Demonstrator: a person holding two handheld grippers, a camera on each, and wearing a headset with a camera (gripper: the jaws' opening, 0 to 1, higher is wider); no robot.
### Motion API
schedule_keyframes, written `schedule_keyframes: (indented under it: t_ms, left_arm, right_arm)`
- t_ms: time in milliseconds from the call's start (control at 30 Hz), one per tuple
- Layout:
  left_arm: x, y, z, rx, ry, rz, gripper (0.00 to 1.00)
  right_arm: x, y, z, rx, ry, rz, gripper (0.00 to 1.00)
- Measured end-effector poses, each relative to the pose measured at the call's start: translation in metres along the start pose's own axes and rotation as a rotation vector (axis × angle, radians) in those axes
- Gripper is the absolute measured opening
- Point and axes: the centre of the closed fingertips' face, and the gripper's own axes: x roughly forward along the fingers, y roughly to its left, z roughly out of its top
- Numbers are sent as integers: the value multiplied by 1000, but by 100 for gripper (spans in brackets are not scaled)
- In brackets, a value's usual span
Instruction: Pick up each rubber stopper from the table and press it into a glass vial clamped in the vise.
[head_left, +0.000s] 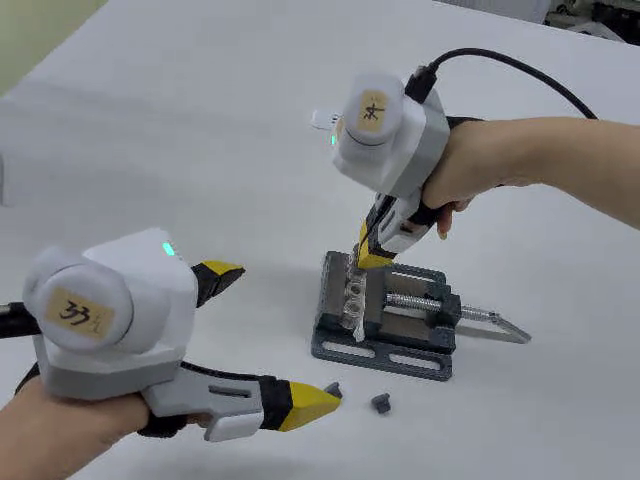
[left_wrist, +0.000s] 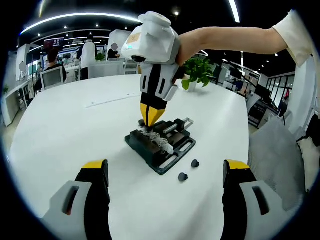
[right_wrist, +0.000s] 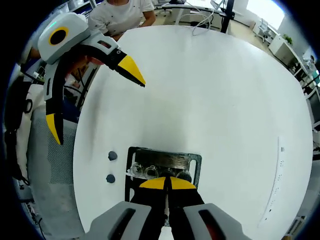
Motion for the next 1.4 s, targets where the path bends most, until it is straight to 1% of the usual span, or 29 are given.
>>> schedule_keyframes:
  t_ms: [167,267,400,800,967,1100,1167,1233,1300,1400]
  left_arm:
    - [-1,0,-1,-1,-2,7,94]
    - [0,-3,0,0,-2,6,94]
    - [1,-3,-1,0,-3,5,94]
    - [3,-2,-5,-5,0,2,94]
    - [3,-3,-7,-8,2,0,94]
    - [3,-2,-8,-10,3,1,94]
    - [3,-2,-7,-10,2,1,94]
    - [3,-1,-8,-10,3,2,94]
    - [2,-1,-8,-11,1,2,94]
    - [2,-1,-8,-11,0,3,94]
  right_arm:
    - [0,0,1,0,-24,-18,0]
    - [0,1,-1,-2,-39,-22,0]
    - [0,1,-1,1,-60,-30,0]
    - [0,2,0,31,-98,-20,0]
    - [0,1,0,40,-124,-24,0]
    - [-1,-2,-3,44,-129,-34,0]
    - [-1,-2,-7,48,-130,-37,3]
    - [-2,3,-11,53,-130,-40,6]
    - [-2,4,-13,63,-141,-42,8]
    - [-3,11,-14,69,-161,-39,13]
